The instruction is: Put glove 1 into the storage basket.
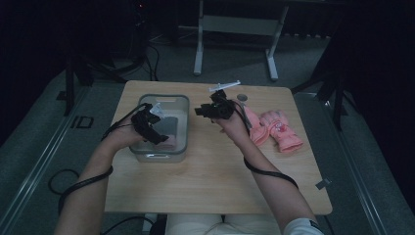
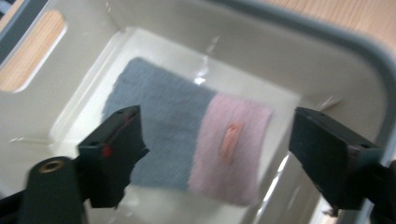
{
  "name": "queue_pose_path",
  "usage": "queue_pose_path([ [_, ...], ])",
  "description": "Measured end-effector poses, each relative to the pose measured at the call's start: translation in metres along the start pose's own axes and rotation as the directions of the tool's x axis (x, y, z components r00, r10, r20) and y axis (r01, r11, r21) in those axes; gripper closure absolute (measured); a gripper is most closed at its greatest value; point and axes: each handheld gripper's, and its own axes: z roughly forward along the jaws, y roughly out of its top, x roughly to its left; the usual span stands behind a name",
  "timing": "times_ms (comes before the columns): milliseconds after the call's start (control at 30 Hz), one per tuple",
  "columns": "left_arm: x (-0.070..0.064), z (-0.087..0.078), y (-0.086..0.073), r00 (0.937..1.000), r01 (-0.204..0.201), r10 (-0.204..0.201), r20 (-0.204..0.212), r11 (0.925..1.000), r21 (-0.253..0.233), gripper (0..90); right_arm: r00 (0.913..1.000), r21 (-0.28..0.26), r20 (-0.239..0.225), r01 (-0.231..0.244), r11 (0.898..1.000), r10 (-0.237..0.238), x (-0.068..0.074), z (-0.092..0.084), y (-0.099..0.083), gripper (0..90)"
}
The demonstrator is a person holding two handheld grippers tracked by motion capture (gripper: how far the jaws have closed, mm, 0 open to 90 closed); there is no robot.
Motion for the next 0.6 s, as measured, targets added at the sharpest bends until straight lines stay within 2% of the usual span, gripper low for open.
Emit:
queue_pose_path([
  [133,-0.004,-0.001,0.009,0.9992,0.038,-0.038,0.009,0.9983,-0.045,10.7,0.9989,-0.003,0.041,0.021,1.0,-0.021,-0.016,-0.02,-0.006,61.4],
  [267,-0.01,-0.003,0.019,0.9989,0.047,-0.047,0.007,0.9957,-0.08,4.8,0.995,0.014,0.098,0.018,1.0,-0.019,-0.039,-0.037,-0.016,62.2],
  [333,-0.015,-0.003,0.025,0.998,0.057,-0.054,0.031,0.9928,-0.105,1.7,0.9929,0.024,0.117,0.016,1.0,-0.019,-0.049,-0.042,-0.02,62.3],
  [467,-0.024,-0.001,0.034,0.9978,0.061,-0.057,0.035,0.9914,-0.116,0.2,0.985,0.061,0.171,0.017,0.998,-0.027,-0.07,-0.05,-0.033,61.9],
  [600,-0.037,0.002,0.04,0.9969,0.059,-0.051,0.06,0.9878,-0.144,0.2,0.9789,0.079,0.203,0.007,0.997,-0.023,-0.088,-0.054,-0.045,61.8],
])
